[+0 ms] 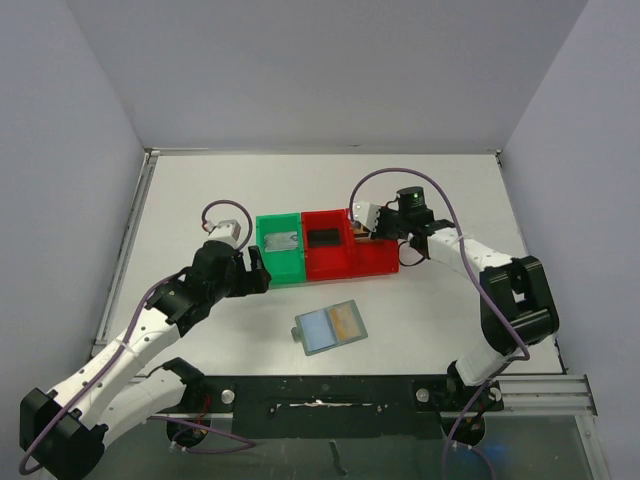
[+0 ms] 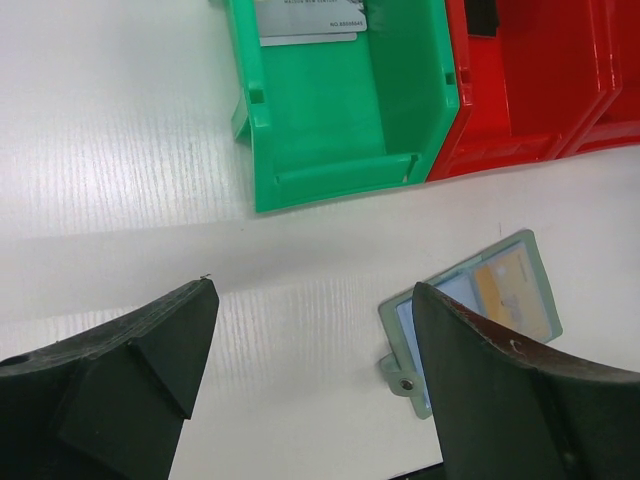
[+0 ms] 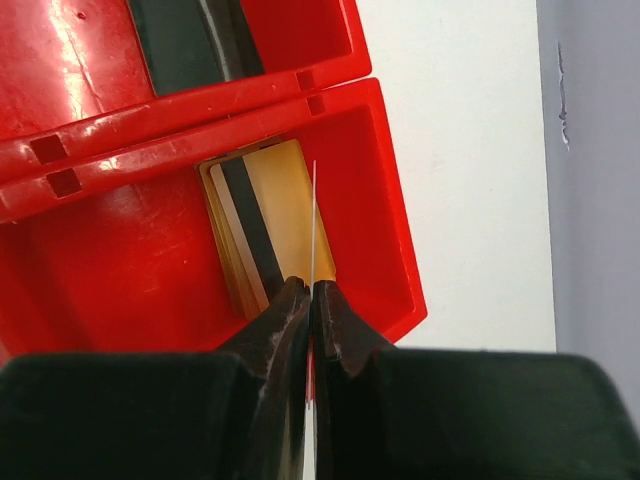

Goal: Take the credit cards out of the card holder

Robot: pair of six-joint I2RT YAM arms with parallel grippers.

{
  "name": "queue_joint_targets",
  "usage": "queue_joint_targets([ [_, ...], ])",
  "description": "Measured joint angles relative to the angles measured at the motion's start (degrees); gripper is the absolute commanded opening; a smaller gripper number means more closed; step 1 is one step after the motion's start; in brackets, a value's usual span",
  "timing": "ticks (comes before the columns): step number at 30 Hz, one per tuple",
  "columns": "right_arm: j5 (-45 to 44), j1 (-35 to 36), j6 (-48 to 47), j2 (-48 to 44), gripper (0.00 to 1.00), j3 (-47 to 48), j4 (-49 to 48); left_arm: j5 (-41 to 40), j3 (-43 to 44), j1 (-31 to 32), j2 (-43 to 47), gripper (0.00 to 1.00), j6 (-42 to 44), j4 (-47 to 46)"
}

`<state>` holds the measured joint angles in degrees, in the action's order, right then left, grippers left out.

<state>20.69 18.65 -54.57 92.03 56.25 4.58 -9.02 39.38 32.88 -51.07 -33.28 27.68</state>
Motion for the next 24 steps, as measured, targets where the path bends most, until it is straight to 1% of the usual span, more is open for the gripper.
queue_joint_targets([
  [6,-1.22,0.31,-3.06,2.51,0.00,2.58,2.03,-0.02,0.02,-0.37,0.20,0.79,0.61,0.98],
  [14,-3.76,1.18,-5.81,7.65,0.04,4.85,2.34,0.04,0.61,-0.39,0.50,0.80,0.79,1.42],
  [17,-4.50,1.55,-6.58,9.25,0.07,5.49,2.29,0.09,0.87,-0.46,0.81,0.80,0.79,1.68],
  [19,-5.05,1.70,-6.95,10.05,0.11,5.90,2.12,0.09,0.90,-0.48,1.09,0.79,0.79,1.73],
  [22,-5.38,2.08,-7.56,10.69,0.14,6.91,2.47,0.09,0.92,-0.50,1.38,0.79,0.79,1.88],
  [24,-5.66,2.19,-7.82,10.95,0.21,7.30,2.47,0.11,0.96,-0.61,1.53,0.80,0.79,2.16],
])
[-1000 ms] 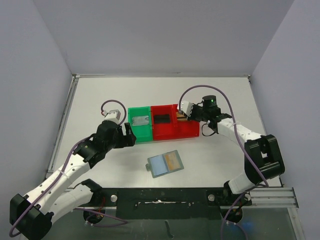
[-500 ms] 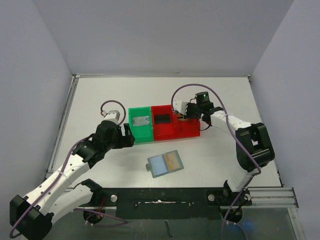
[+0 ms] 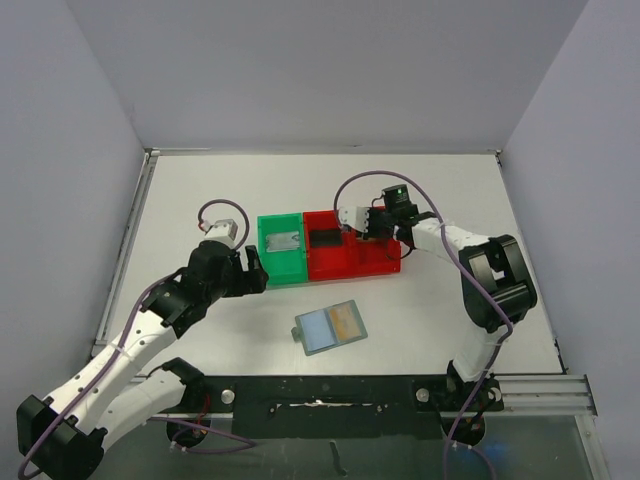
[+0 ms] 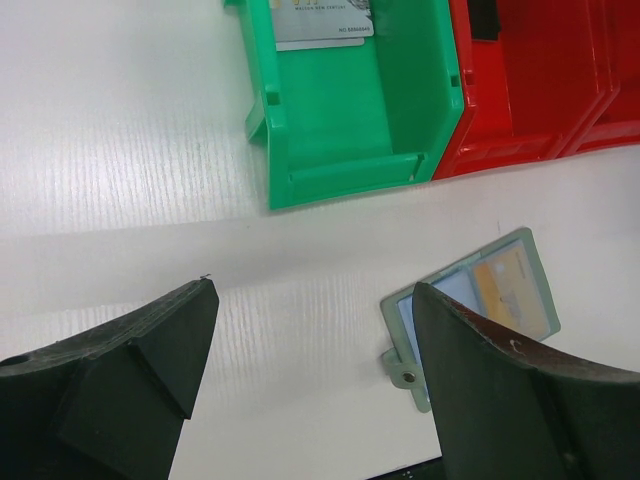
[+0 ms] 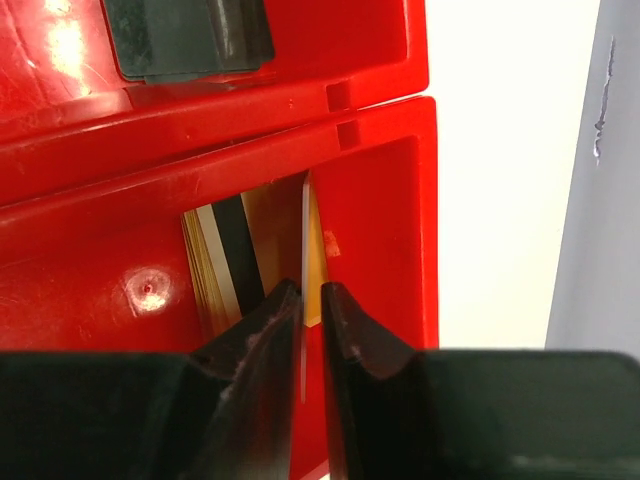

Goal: Take the credit cards out of the card holder

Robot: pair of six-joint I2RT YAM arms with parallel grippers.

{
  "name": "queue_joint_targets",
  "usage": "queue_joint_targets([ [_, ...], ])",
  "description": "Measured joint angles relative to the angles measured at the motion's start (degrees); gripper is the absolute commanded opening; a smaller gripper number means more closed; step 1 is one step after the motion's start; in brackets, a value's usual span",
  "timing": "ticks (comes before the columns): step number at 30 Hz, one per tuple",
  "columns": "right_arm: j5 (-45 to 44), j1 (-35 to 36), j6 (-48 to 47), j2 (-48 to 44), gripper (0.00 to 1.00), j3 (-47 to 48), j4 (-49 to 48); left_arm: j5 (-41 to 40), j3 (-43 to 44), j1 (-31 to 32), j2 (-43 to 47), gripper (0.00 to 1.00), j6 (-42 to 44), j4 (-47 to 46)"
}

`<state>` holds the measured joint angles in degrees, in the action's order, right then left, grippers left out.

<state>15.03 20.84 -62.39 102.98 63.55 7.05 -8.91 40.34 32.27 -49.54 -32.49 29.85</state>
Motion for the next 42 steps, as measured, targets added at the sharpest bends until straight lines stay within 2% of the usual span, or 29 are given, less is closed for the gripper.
queue_joint_targets([
  [11,-0.07,0.26,-0.15,0.00,0.35,0.00,2.05,0.11,0.00,-0.13,0.28,0.80,0.00,0.42],
  [21,0.48,-0.28,3.41,1.86,0.36,5.66,7.41,1.14,0.00,-0.13,0.22,0.79,-0.04,0.42],
  [37,1.73,-0.94,8.00,1.44,0.40,5.62,7.98,3.43,0.00,-0.13,0.02,0.79,-0.09,0.37],
  [42,2.82,-1.05,13.09,-0.63,0.34,4.90,5.42,4.55,0.00,-0.13,0.02,0.79,-0.31,0.35],
])
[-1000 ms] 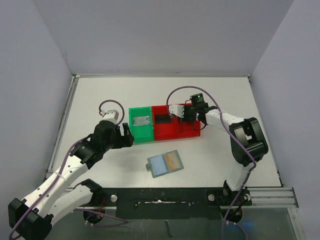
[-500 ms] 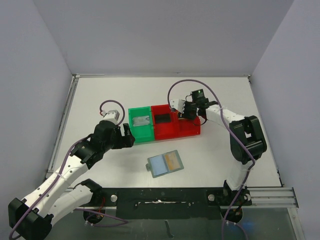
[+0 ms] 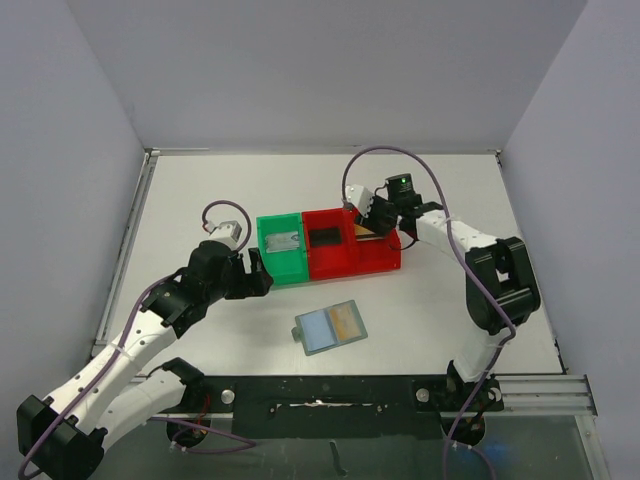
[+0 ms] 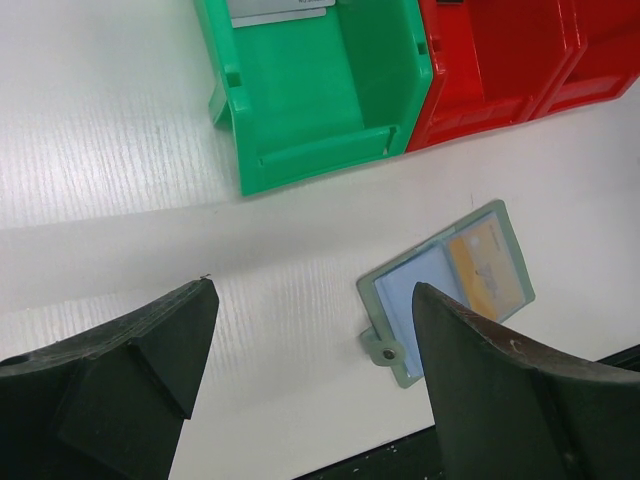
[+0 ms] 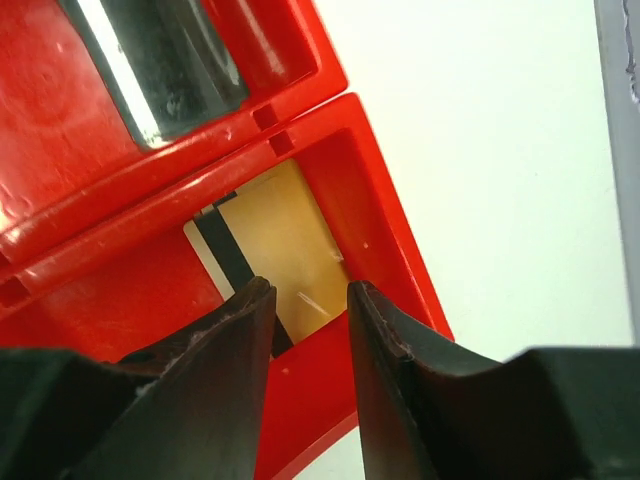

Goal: Take the credit cards out of the card holder

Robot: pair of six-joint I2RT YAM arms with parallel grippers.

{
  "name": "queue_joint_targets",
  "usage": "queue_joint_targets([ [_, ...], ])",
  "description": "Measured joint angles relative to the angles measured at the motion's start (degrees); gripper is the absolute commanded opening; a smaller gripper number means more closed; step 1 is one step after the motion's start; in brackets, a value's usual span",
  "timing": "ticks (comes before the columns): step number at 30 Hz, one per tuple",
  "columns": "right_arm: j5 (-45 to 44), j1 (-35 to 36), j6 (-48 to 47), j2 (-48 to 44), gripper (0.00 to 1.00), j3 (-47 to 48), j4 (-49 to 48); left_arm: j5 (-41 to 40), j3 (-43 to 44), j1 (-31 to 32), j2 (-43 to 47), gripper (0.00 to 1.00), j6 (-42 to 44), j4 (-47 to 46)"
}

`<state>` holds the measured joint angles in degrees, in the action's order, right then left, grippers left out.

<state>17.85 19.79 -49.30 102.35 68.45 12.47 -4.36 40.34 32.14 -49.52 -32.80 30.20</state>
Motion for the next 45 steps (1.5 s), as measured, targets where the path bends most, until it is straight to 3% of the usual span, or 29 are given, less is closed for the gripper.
queue_joint_targets([
  [4,0.68,-0.11,12.96,-1.46,0.32,0.09,-0.50,0.42,0.00,0.00,0.04,0.79,-0.20,0.00],
  [7,-0.28,-0.24,25.66,-2.56,0.19,-0.07,-0.66,0.42,0.00,0.00,0.48,0.79,-0.70,-0.04],
  [11,-5.22,-0.26,44.22,-5.05,0.08,-0.09,0.79,0.37,0.00,-0.02,1.55,0.79,-1.18,-0.44],
  [18,-12.79,0.66,62.51,-5.84,0.06,-0.48,4.20,0.37,0.00,-0.02,1.68,0.79,-1.27,-0.48],
  [27,-17.88,2.25,70.79,-4.17,0.04,-0.81,6.14,0.35,-0.02,-0.02,1.68,0.79,-1.27,-0.48],
  [45,-20.26,4.42,72.98,3.39,0.07,0.55,7.34,-0.42,-1.57,-0.37,2.95,0.79,-2.49,-1.31],
])
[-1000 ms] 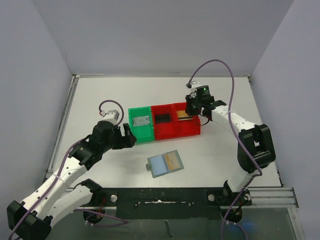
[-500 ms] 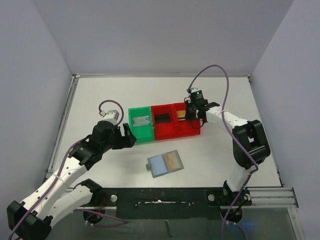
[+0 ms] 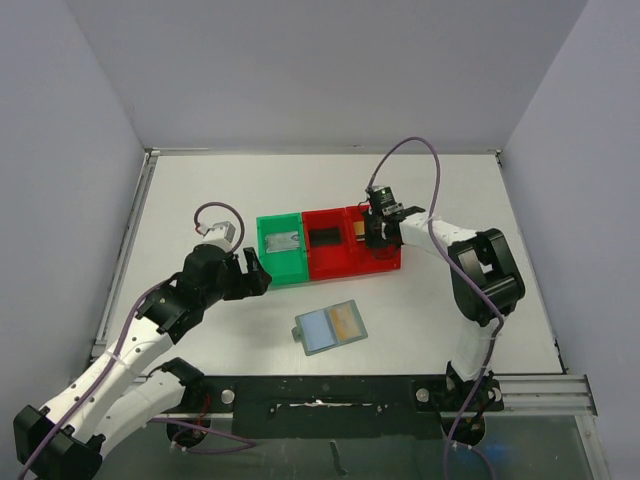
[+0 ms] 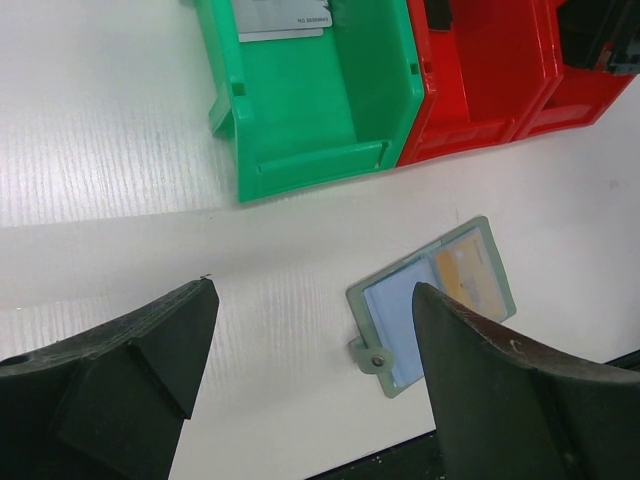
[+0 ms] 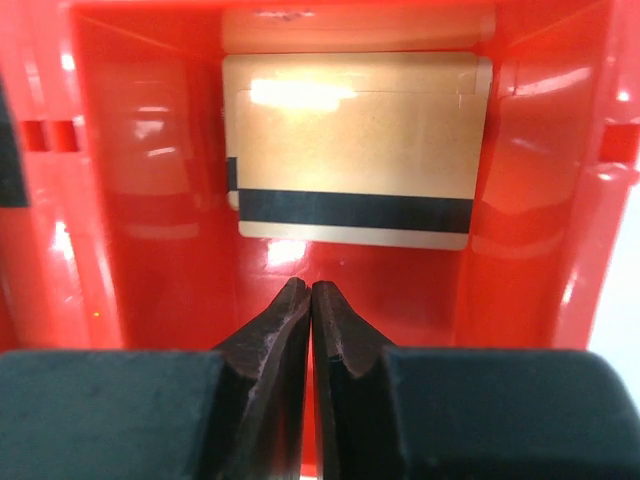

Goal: Take the credit cards out of the card holder

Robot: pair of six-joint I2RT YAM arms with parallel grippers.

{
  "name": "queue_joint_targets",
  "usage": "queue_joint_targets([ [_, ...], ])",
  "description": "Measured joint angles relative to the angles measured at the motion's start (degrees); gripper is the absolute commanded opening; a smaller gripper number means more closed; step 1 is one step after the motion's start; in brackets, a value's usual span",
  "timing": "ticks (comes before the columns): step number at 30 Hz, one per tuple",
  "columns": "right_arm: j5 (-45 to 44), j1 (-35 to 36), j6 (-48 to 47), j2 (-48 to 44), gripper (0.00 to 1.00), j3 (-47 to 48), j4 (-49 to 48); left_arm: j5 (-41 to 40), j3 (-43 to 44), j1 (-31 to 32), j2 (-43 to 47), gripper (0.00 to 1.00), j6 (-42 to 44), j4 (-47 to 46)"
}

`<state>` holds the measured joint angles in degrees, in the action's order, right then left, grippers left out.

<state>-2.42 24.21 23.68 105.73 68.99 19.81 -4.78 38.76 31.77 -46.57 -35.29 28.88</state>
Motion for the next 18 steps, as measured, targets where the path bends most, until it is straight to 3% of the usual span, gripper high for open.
queue_joint_targets([
  [18,-3.17,-0.13,1.03,4.81,0.08,6.27,1.49,0.59,-0.02,-0.07,0.37,0.80,-0.07,0.00],
])
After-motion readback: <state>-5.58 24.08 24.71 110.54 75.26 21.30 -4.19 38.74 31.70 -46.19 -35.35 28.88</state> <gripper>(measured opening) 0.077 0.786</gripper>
